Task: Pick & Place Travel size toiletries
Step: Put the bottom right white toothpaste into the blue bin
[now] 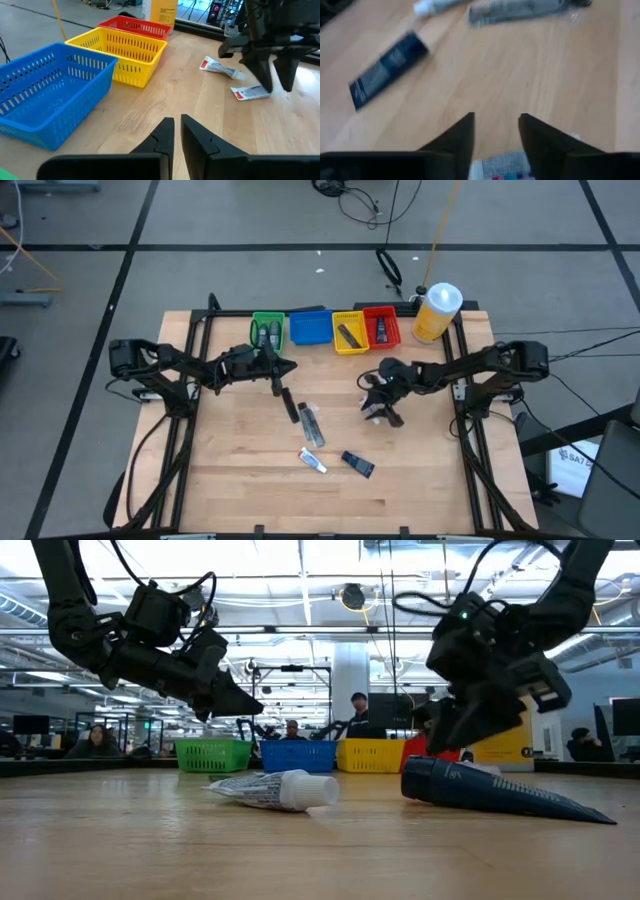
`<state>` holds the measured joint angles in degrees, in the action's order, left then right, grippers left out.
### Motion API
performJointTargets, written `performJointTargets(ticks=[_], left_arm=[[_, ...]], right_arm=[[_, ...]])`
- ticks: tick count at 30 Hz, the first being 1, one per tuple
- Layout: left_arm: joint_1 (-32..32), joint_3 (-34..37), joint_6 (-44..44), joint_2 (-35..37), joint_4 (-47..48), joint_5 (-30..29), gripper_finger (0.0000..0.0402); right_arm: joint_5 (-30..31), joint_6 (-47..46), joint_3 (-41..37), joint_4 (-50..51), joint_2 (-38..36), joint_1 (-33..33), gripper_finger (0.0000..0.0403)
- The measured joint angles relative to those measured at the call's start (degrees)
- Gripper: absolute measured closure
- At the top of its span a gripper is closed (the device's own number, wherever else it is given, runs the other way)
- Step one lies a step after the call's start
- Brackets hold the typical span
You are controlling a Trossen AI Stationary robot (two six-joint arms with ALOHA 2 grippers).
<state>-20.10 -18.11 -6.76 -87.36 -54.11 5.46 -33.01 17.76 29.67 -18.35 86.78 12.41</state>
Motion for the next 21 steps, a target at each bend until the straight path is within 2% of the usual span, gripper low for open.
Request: performJointTargets(ticks=[5, 10, 13, 15, 19, 21], left_arm=[[0.0, 0.0, 0.2, 0.0, 0.0, 0.0, 0.0375], [0.0, 0.0, -0.5, 0.0, 0.0, 0.0, 0.0389], [0.0, 0.0, -0.7, 0.0, 0.2, 0.0, 0.0398], [0.0, 0.0, -1.0, 0.0, 0.4, 0.0, 0.04], [0.1, 0.0, -1.3, 0.0, 0.7, 0.0, 0.039], [0.2, 0.0, -1.3, 0.0, 0.7, 0.0, 0.0382]], right_arm=[[-0.1, 5.3, 0.1, -0.6, 3.1, -0.9, 0.0175], [2.0, 4.5, 0.2, -4.5, 3.1, -0.9, 0.0146], [10.9, 0.1, 0.2, -4.2, 0.6, -2.0, 0.0145], [17.6, -3.3, 0.3, -0.4, -1.4, -3.4, 0.0144], [26.7, -12.3, 0.2, 7.8, -4.6, -7.6, 0.0144], [29.9, -17.3, 0.2, 8.9, -5.1, -10.5, 0.0144]])
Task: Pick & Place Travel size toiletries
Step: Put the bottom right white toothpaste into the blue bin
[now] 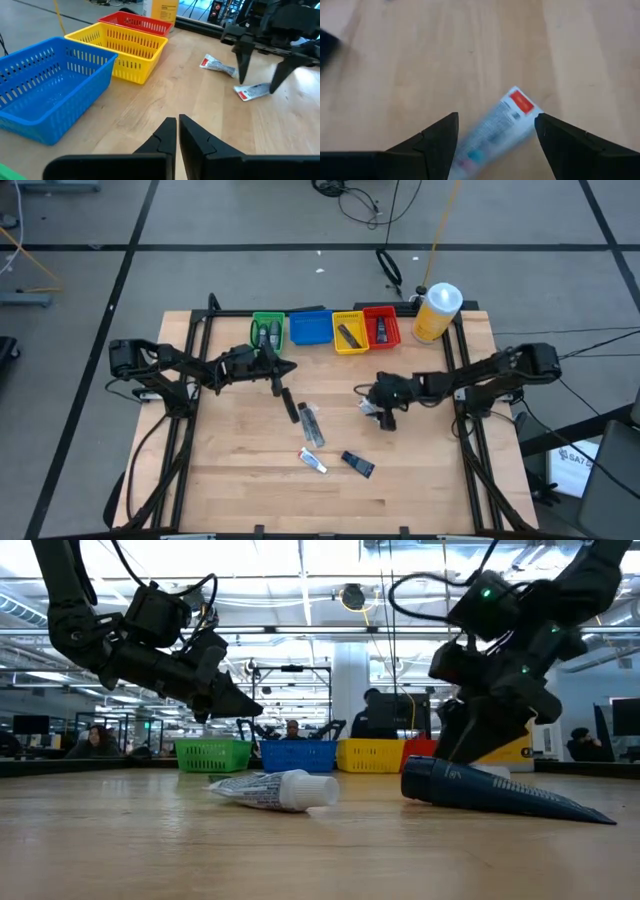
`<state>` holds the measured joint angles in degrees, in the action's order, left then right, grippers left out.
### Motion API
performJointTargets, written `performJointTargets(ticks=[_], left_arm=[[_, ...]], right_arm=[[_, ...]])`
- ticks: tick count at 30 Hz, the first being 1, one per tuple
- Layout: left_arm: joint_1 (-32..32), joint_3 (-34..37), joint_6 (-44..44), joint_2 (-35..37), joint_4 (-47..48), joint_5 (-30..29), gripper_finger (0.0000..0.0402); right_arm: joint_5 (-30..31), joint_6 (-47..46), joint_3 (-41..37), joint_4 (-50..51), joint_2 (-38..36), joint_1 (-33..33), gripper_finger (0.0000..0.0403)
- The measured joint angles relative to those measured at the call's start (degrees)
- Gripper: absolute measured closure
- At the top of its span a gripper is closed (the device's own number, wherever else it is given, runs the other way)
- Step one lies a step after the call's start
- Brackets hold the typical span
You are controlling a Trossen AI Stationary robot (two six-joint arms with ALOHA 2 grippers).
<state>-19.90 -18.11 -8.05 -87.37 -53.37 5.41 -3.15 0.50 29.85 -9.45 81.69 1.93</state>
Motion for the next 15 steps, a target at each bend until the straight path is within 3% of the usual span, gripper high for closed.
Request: performJointTargets(ticks=[7, 11, 15], left_arm=[[0.0, 0.0, 0.6, 0.0, -0.3, -1.3, 0.0365], [0.1, 0.0, 1.5, 0.0, -0.3, -1.5, 0.0366], [0.3, 0.0, 1.6, 0.0, -0.3, -1.4, 0.0365]], right_arm=[[12.3, -10.6, -0.6, 0.3, 2.1, -7.7, 0.0144], [16.2, -12.9, -2.3, 0.1, 2.7, -8.8, 0.0156], [17.3, -15.4, -4.3, -1.4, 2.7, -8.8, 0.0195]])
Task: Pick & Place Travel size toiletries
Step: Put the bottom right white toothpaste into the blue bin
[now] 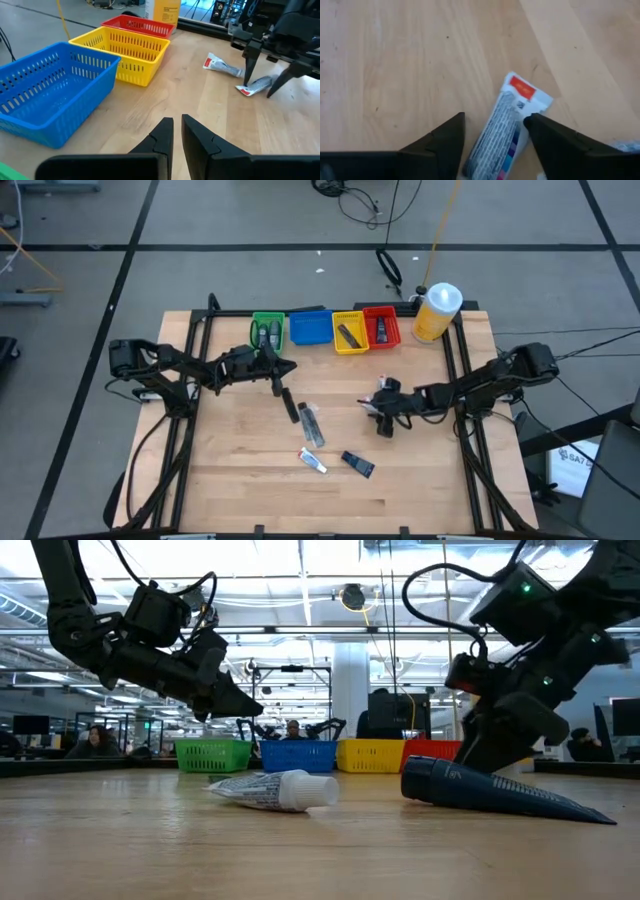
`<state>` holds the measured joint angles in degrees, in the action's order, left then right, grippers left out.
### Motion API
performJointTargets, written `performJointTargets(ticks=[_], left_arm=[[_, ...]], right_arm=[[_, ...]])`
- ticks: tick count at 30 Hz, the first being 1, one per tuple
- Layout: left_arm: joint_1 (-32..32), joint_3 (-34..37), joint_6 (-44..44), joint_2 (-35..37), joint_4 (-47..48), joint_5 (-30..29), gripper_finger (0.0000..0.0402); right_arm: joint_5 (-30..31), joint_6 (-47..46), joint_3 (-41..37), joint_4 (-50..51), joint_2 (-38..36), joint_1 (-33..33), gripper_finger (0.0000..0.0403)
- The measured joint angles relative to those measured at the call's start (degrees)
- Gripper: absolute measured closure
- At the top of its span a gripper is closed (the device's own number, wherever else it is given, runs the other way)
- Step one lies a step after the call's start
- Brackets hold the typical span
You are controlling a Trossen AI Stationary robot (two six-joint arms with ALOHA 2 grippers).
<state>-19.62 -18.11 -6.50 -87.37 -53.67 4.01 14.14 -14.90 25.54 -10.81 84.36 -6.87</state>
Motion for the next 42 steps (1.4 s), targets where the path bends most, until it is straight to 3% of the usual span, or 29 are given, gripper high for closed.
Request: performJointTargets(ticks=[9, 15, 22, 29, 36, 42], left_arm=[[0.0, 0.0, 0.4, 0.0, -0.1, 0.0, 0.0364], [0.3, 0.0, 0.4, 0.0, 0.0, 0.0, 0.0364], [1.0, 0.0, 0.3, 0.0, 2.2, 0.0, 0.0364], [1.1, 0.0, 0.9, 0.0, 4.3, -0.1, 0.0364], [1.6, 0.0, 1.7, 0.0, 6.5, -0.1, 0.0364], [2.5, 0.0, 2.0, 0.0, 7.7, -1.2, 0.0364]], right_arm=[[-1.1, 5.2, 0.3, -14.8, 0.3, 3.4, 0.0332], [-1.9, 16.4, 7.5, -18.7, 0.2, 11.4, 0.0383], [-13.6, 29.5, 20.3, -19.0, 3.6, 21.8, 0.0389], [-28.7, 36.0, 36.5, -19.1, 17.8, 29.7, 0.0389], [-31.0, 38.5, 47.7, -19.2, 30.8, 35.8, 0.0389], [-35.6, 32.1, 51.0, -19.4, 35.9, 40.1, 0.0389]])
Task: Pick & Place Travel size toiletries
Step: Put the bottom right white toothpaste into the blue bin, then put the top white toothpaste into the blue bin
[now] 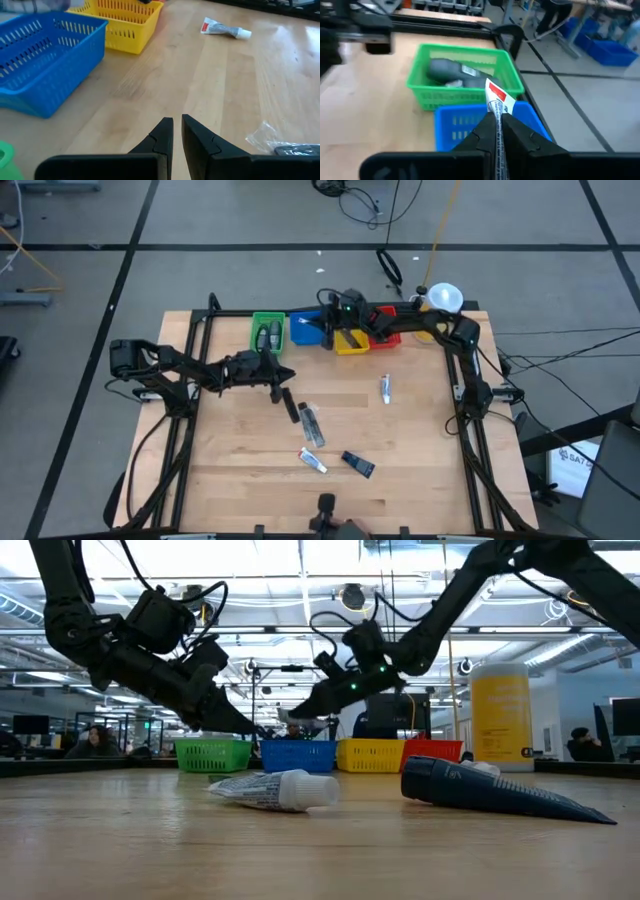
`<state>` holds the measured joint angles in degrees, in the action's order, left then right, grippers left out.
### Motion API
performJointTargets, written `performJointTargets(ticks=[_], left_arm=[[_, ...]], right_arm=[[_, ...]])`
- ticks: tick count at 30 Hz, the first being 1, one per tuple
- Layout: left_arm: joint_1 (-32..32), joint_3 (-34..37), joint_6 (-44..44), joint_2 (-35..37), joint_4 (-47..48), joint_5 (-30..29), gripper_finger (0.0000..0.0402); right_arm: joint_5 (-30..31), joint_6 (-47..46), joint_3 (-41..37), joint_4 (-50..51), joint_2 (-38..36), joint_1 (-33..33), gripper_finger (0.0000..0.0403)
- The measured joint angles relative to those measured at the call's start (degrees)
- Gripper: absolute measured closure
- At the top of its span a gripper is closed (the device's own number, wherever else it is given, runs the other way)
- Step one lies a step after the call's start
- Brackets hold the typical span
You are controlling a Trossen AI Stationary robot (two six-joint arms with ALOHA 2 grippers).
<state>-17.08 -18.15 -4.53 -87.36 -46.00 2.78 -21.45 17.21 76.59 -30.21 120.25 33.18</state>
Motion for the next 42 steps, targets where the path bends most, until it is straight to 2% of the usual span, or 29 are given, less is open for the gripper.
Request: performJointTargets(ticks=[6, 18, 21, 27, 29, 31, 35, 37, 42], left_arm=[[0.8, 0.0, 0.3, 0.0, 0.0, -0.3, 0.0364], [1.1, 0.0, 0.3, 0.0, -0.1, -0.4, 0.0364], [1.1, 0.0, -0.4, 0.0, -0.1, -0.4, 0.0364], [2.2, 0.0, -0.7, 0.0, -0.1, -0.5, 0.0364], [2.7, 0.0, -0.5, 0.0, -0.1, -0.9, 0.0364], [3.3, 0.0, -0.6, 0.0, -0.1, -2.3, 0.0364], [4.3, 0.0, -0.7, 0.0, 0.0, -5.3, 0.0364], [4.8, 0.0, -0.7, 0.0, 0.0, -6.3, 0.0364], [5.4, 0.0, -0.7, 0.0, 0.0, -9.0, 0.0364]], right_arm=[[0.2, -3.0, 0.1, 1.1, -0.2, 1.1, 0.0373], [0.3, -4.8, -0.1, 4.6, -1.7, 0.9, 0.0268], [0.3, -5.2, -0.1, 11.7, -6.7, -0.5, 0.0253], [1.5, -3.0, -1.9, 36.7, -18.7, -5.8, 0.0241], [5.7, -3.4, -4.8, 41.5, -23.0, -8.3, 0.0243], [13.0, -5.7, -9.5, 44.5, -27.7, -11.2, 0.0247], [25.0, -15.5, -19.9, 46.5, -37.4, -17.4, 0.0255], [27.1, -22.5, -25.1, 46.3, -42.5, -20.1, 0.0258], [27.4, -39.8, -40.4, 40.7, -52.9, -24.9, 0.0263]])
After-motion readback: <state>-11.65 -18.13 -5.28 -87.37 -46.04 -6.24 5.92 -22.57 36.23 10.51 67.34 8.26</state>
